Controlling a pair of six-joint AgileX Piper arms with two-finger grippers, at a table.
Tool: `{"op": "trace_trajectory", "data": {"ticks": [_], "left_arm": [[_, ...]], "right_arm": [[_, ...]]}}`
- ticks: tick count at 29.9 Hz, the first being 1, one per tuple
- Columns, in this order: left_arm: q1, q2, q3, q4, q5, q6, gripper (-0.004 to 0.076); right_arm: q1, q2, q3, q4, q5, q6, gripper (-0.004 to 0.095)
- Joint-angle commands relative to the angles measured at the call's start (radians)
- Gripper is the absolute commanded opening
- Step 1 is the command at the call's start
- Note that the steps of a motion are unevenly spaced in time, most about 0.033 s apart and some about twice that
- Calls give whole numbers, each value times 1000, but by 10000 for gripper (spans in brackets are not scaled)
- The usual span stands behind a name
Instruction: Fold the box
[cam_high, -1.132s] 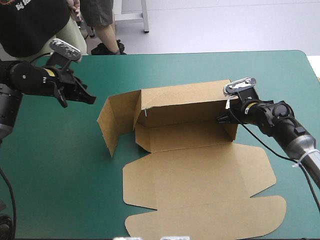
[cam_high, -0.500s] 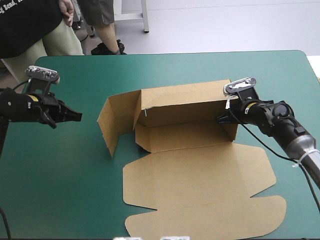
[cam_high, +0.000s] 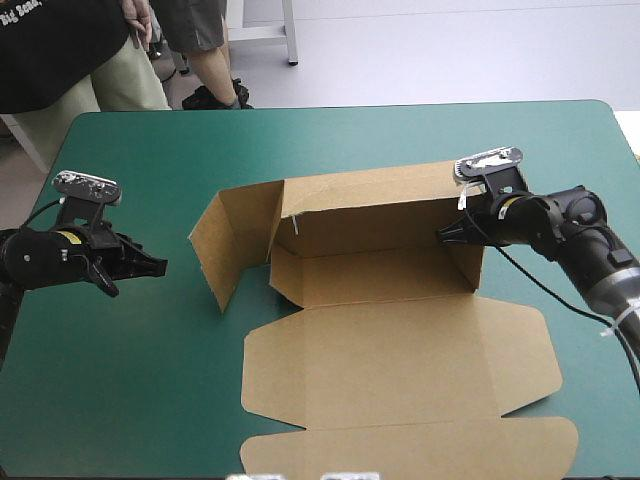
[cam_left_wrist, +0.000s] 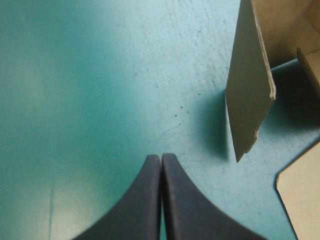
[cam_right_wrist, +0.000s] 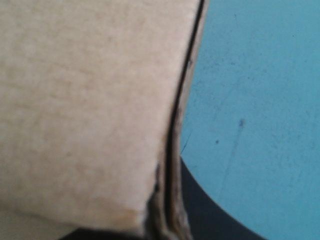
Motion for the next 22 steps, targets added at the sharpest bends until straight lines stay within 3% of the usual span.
{"op": "trace_trajectory", "data": {"ticks": [1,9,22], "left_arm": [[0,-22,-26,-16,-58,-10,-9],[0,-22,-26,-16,-86,-6,-9],[0,-22,-26,-22,-85,-4,-9]], "right_arm": [[-7,-25,-100,14,133,-9,-19],[-7,51,-101,47,180,-23,-19],[-7,280,-158,59,-61,-48,2]]}}
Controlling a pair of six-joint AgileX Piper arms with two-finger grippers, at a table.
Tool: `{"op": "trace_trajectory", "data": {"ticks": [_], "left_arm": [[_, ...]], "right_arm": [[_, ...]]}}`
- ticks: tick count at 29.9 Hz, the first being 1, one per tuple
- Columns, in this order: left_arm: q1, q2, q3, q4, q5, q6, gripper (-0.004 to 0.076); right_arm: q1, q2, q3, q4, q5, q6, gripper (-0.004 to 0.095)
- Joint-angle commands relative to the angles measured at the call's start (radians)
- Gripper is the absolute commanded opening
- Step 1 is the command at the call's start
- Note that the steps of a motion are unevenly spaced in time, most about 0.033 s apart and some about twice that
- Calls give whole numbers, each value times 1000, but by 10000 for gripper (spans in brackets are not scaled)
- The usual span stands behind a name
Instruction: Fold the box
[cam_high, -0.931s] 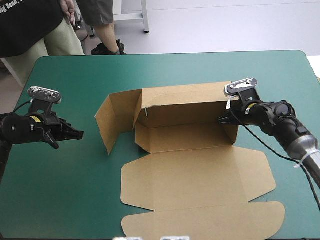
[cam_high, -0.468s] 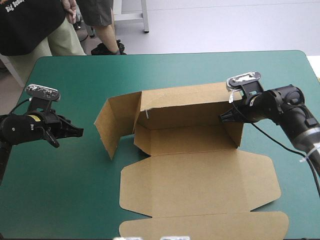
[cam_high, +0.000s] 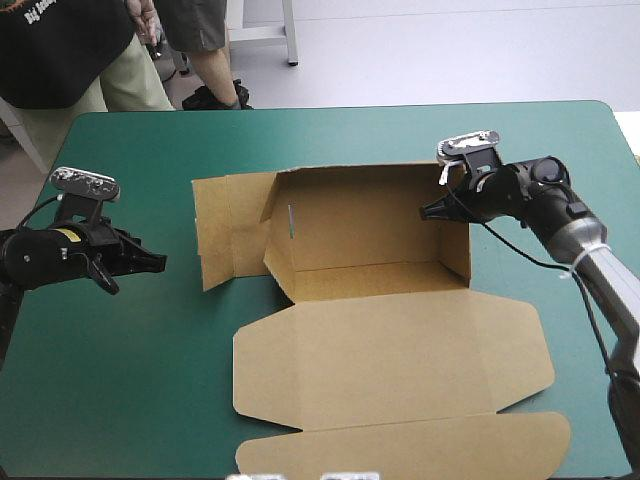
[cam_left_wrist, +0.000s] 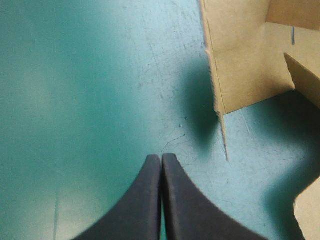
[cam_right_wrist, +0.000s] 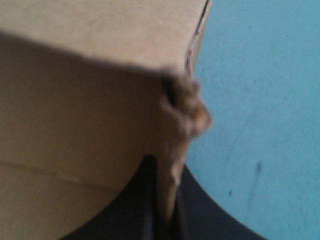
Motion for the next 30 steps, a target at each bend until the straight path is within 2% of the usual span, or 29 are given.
{"op": "trace_trajectory", "data": {"ticks": [1,6,10,13,21,30], "left_arm": [[0,-22,-26,-25,-52,-4,-9],[0,-22,-26,-26,-60,-4,-9],[0,-22,-26,-26,-58,-4,-9],[0,-22,-26,-26,-58,-4,-9],[0,-22,-26,-26,-59,-6,-9],[0,-22,-26,-26,-66,5,-9]], "right_arm": [[4,48,-29,14,-24,-25,21],[4,116,-92,14,-63,-29,237],[4,129,-134,18,-32,-26,452],[4,119,-164,18,10,-26,546],[4,28,-201,18,43,-20,565],[4,-70,-201,15,180,-19,565]]}}
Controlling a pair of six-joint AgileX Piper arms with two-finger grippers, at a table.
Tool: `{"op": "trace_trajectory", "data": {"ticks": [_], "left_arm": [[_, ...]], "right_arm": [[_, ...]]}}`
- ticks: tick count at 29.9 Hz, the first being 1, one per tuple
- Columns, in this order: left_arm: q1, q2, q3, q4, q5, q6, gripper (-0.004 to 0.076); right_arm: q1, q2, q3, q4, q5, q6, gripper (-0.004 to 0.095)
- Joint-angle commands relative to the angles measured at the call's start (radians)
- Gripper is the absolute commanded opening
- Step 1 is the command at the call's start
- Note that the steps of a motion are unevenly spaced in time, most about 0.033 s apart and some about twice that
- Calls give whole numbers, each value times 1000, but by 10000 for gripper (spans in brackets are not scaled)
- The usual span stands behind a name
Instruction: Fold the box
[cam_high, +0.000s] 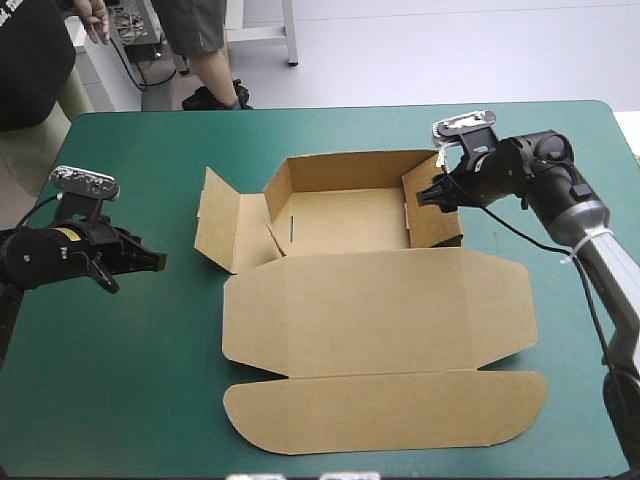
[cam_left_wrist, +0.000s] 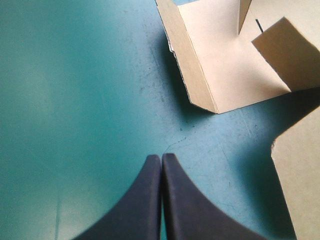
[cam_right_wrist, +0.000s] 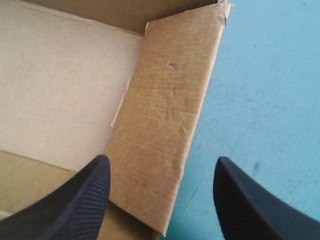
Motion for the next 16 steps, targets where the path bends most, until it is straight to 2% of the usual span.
{"op": "trace_trajectory", "data": {"ticks": [1,6,16], "left_arm": [[0,-22,-26,-24,-53,1,-9],[0,-22,-26,-24,-53,1,-9],[0,-22,-26,-26,-52,1,-9]], "right_arm": [[1,-73,-33,1,17,-2,565],[1,-62,-33,1,30,-5,565],[-18,73,-33,4,-78,30,566]]}}
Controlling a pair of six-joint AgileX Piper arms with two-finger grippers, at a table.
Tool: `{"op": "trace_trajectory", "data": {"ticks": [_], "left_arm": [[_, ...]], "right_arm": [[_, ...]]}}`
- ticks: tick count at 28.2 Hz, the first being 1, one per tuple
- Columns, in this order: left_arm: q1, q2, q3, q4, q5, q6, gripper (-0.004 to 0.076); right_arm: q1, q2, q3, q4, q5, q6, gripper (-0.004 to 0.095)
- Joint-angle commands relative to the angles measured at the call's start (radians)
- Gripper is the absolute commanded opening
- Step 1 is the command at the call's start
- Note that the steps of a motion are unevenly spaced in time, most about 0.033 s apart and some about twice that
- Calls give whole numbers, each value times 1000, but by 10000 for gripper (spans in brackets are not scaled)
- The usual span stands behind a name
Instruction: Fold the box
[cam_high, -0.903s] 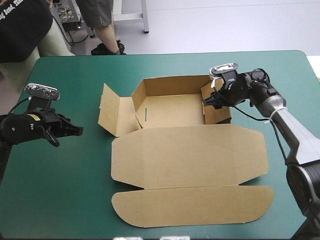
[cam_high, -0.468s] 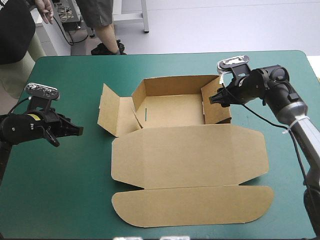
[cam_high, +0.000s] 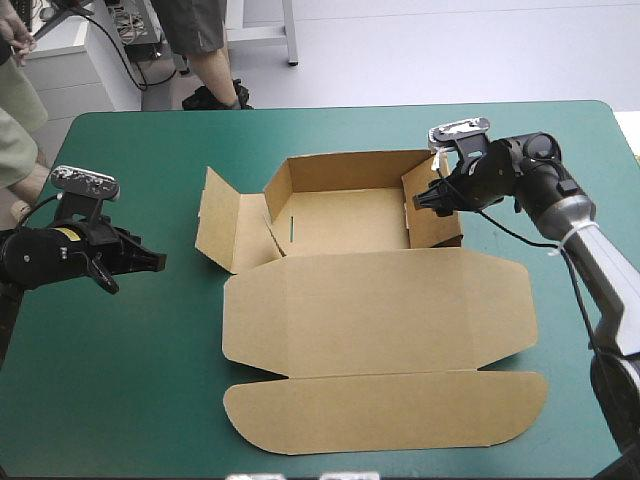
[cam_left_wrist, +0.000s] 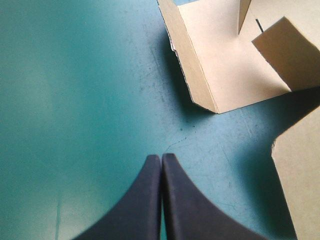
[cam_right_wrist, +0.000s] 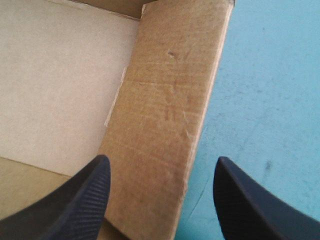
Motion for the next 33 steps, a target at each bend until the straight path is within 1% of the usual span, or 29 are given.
{"op": "trace_trajectory", "data": {"ticks": [1,11,13,15,20,23,28,33], "left_arm": [[0,-22,-26,-25,-49,-2,-9],[0,-22,-26,-29,-40,-2,-9],[0,-22,-26,-29,-37,-2,-9],[0,-22,-26,-29,-36,-2,-9],[0,-22,-26,-33,-30,-2,-9],[0,-22,-26,-40,-30,-2,-9],[0,-22,-26,-40,-30,-2,-9],[0,-22,-26,-51,-30,-2,-9]], "right_arm": [[-22,14,-38,4,-60,11,565],[-46,160,-134,12,-55,18,562],[-46,179,-158,16,-48,18,550],[-46,197,-175,33,-33,18,514],[-46,233,-197,51,-13,17,377],[-46,242,-197,54,-13,21,254],[-46,242,-198,54,-9,22,-17],[-46,240,-199,54,4,20,-19]]}}
